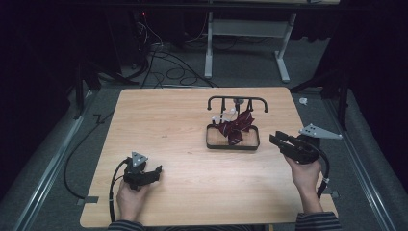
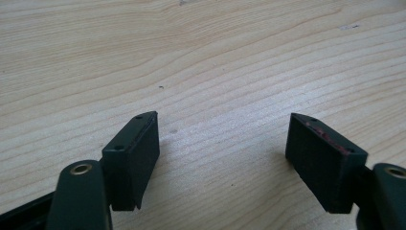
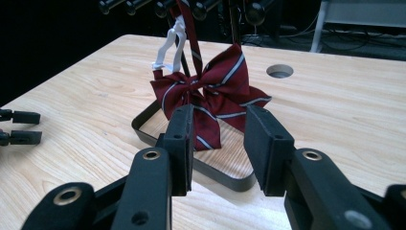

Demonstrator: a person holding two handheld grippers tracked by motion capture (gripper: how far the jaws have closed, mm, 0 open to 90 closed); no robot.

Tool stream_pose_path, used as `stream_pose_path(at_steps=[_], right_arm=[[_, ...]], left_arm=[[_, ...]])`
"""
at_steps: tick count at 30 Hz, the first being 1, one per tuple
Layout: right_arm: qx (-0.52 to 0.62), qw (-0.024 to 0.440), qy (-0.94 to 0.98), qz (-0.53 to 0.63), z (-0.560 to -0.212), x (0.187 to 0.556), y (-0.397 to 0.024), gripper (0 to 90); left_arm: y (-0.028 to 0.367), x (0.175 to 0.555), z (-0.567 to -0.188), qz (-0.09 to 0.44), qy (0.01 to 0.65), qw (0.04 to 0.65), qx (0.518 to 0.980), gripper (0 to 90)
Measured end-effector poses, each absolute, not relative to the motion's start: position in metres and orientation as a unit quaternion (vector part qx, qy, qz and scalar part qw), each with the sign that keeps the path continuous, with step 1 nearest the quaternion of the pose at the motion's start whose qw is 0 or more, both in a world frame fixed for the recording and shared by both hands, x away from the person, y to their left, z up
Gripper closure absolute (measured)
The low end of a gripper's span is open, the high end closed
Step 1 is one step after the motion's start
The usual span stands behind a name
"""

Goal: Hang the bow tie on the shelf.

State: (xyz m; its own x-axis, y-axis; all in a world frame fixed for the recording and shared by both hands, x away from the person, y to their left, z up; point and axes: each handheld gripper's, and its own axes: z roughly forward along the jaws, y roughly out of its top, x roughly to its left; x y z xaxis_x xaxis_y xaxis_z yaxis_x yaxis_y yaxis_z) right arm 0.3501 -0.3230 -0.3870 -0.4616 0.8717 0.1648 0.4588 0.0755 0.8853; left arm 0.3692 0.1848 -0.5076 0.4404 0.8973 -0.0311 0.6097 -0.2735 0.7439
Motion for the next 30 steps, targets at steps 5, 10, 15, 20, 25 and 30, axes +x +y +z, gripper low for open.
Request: stream_pose_path(at_steps=[5,10,15,20,25,30], right_arm=[[0.478,0.207,0.700,0.488,-0.393,0.348,-0.324,65.4],[0.481,0.200,0.702,0.485,-0.401,0.346,-0.325,65.3],[0.487,0.192,0.702,0.483,-0.408,0.344,-0.325,65.3],[0.488,0.184,0.705,0.481,-0.416,0.344,-0.323,65.2],[0.489,0.175,0.708,0.479,-0.424,0.344,-0.319,65.3],[0.490,0.168,0.711,0.476,-0.431,0.345,-0.317,65.2]], left_arm=[[0.184,0.369,-0.508,0.205,0.488,0.353,0.772,27.9],[0.184,0.369,-0.508,0.205,0.488,0.352,0.772,27.8],[0.184,0.369,-0.508,0.205,0.488,0.352,0.772,27.9],[0.184,0.369,-0.508,0.206,0.487,0.352,0.772,27.9],[0.184,0.369,-0.508,0.206,0.487,0.352,0.772,27.9],[0.184,0.369,-0.508,0.206,0.488,0.352,0.772,27.9]])
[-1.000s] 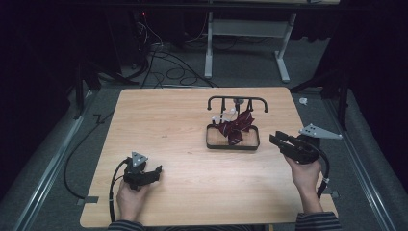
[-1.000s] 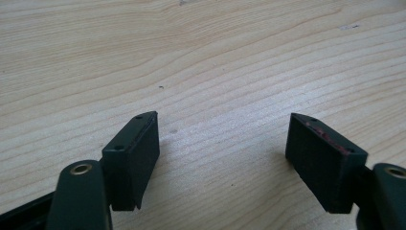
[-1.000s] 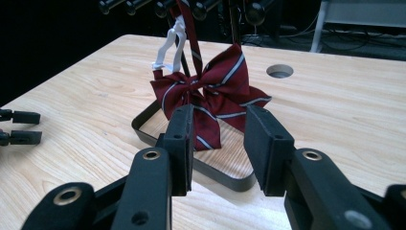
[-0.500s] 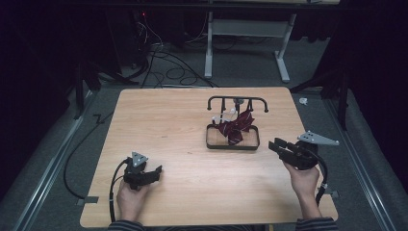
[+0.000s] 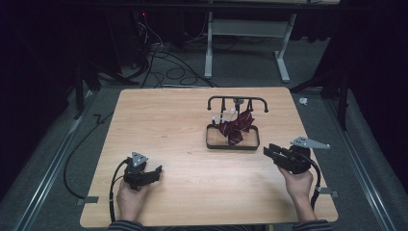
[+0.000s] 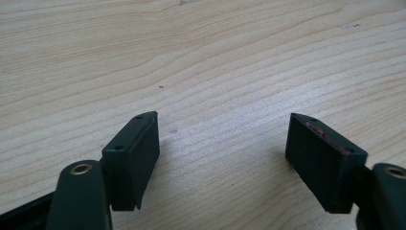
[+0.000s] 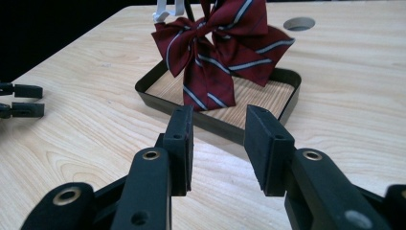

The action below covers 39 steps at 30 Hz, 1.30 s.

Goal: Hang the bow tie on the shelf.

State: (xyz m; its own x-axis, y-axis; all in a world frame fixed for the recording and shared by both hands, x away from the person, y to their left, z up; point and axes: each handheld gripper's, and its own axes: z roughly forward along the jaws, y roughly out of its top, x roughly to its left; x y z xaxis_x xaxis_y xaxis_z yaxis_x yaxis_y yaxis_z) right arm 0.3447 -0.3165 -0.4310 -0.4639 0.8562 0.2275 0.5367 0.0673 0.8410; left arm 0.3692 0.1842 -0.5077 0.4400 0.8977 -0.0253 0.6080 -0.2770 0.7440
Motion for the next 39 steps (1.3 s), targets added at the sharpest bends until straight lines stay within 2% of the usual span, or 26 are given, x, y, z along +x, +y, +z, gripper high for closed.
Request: stream_pose_path(at_steps=[23,30,39], right_arm=[[0.499,0.136,0.726,0.453,-0.466,0.346,-0.299,64.7],[0.500,0.132,0.739,0.432,-0.478,0.346,-0.291,61.7],[0.491,0.173,0.770,0.368,-0.495,0.347,-0.277,55.3]], left_arm=[[0.184,0.369,-0.508,0.206,0.487,0.351,0.772,27.8],[0.184,0.369,-0.508,0.206,0.487,0.351,0.772,27.8],[0.184,0.369,-0.508,0.206,0.487,0.351,0.773,27.8]])
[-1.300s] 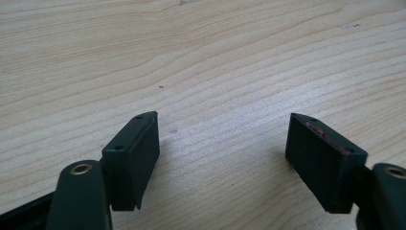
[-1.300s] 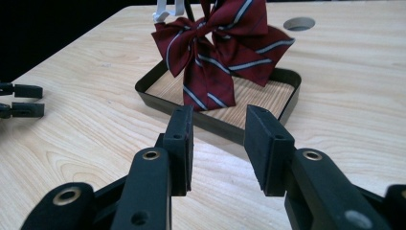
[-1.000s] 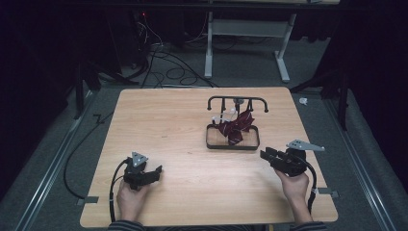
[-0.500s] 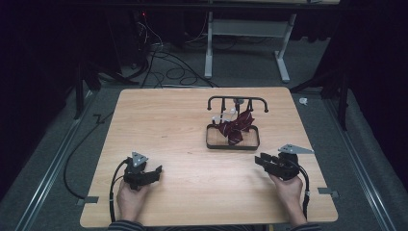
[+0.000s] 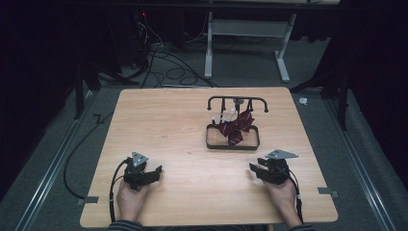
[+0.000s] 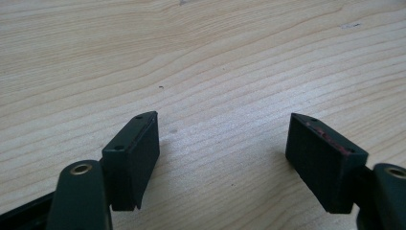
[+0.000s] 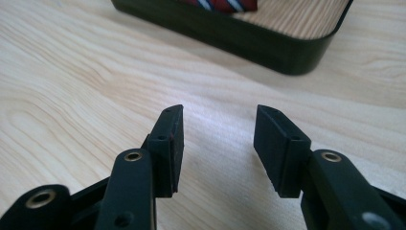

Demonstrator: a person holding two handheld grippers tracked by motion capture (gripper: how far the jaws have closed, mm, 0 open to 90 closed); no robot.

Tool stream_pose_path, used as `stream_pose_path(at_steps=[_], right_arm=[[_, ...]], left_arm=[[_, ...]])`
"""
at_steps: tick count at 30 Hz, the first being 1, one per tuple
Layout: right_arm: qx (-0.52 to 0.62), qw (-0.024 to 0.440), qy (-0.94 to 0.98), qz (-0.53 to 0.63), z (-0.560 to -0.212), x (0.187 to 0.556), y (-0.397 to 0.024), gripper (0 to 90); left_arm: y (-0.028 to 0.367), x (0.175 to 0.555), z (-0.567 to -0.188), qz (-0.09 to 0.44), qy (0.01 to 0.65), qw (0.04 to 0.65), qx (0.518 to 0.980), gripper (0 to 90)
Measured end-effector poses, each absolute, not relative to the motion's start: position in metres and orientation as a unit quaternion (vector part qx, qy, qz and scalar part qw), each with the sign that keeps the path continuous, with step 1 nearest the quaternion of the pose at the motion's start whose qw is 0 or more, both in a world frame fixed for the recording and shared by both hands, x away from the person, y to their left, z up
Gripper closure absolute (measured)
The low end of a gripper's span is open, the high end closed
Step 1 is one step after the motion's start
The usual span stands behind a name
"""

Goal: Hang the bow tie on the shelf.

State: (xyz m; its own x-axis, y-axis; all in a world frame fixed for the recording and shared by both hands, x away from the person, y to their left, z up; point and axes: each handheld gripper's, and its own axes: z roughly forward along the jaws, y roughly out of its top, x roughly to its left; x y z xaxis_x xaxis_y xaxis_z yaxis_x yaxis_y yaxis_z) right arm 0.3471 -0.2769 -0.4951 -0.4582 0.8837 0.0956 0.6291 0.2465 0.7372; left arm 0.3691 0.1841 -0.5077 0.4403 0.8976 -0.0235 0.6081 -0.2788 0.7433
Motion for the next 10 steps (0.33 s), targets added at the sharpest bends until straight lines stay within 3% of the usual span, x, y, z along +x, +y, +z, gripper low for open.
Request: stream_pose_path(at_steps=[7,10], right_arm=[[0.475,0.217,0.783,0.338,-0.5018,0.3437,-0.2693,52.2],[0.477,0.216,0.782,0.338,-0.5019,0.3439,-0.2695,51.0]], left_arm=[[0.1838,0.3688,-0.5078,0.207,0.487,0.351,0.773,27.9],[0.1842,0.3689,-0.5077,0.206,0.487,0.352,0.772,28.0]])
